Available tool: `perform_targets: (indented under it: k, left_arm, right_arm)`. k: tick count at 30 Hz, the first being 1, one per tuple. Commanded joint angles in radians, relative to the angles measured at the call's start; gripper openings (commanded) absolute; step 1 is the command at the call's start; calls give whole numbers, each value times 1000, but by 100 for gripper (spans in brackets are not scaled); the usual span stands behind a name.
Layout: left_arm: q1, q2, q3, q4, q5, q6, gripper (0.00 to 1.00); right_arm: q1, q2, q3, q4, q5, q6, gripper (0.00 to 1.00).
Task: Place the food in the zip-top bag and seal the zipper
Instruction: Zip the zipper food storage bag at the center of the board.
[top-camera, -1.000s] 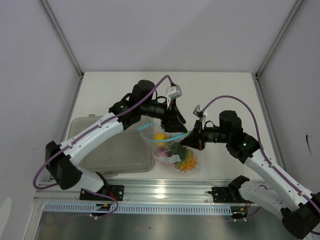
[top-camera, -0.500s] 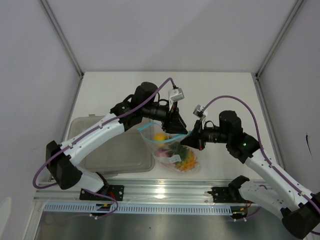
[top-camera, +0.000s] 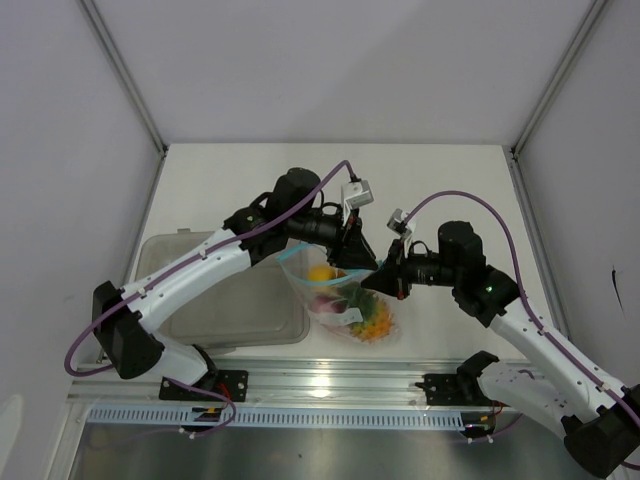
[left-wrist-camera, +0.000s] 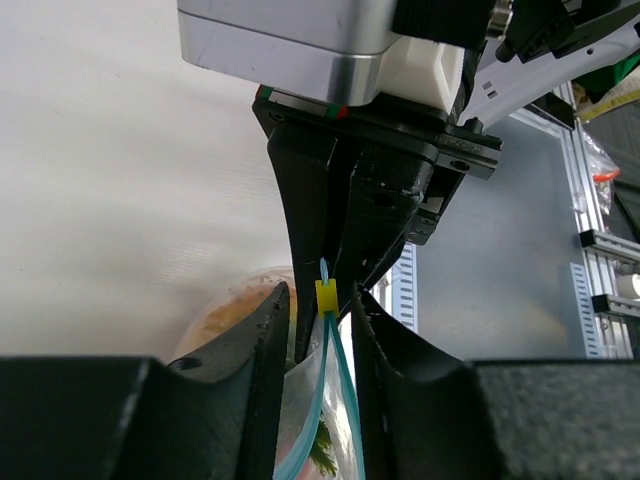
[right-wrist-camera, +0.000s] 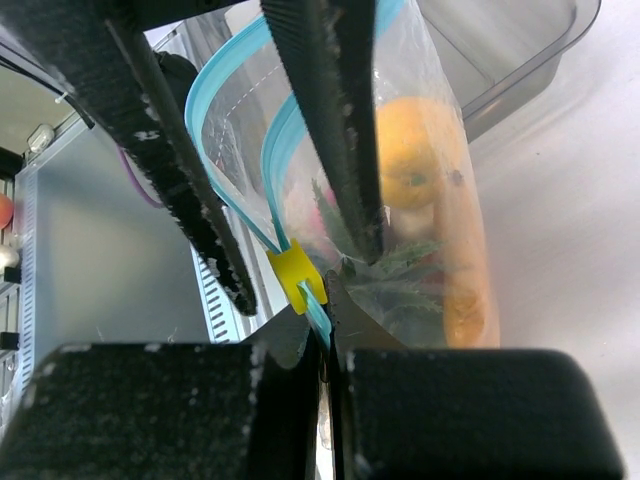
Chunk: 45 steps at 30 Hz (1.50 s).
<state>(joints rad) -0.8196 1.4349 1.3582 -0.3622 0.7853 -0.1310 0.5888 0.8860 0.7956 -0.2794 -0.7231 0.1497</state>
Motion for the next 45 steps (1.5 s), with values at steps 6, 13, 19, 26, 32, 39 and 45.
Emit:
perform_targets:
  k: [6,13,19,26,32,39,45]
  left_arm:
    - [-13,-8,30,-41,-26,48,1]
    - [-12,1,53,-101,-3,86,1]
    - [-12,10,71,-127,11,110,1]
    - [-10,5,79,-113,9,110,1]
    - [-10,16,99,-115,-46,108,1]
    - [3,4,78,-155,-121,128,1]
    - [13,4,62,-164,-95,128,1]
  right_arm:
    - [-3,-24,56,23,13,8,0]
    - [-4,-9,74,-13,4,-13,15]
    - [-3,19,96,-34,-36,-22,19]
    - [-3,27,88,-18,-67,-12,0]
    - [-3,-47,50,52,45,63,0]
    - [-12,-125,44,3,296,131,0]
    - [-43,-165,19,78,307,218,0]
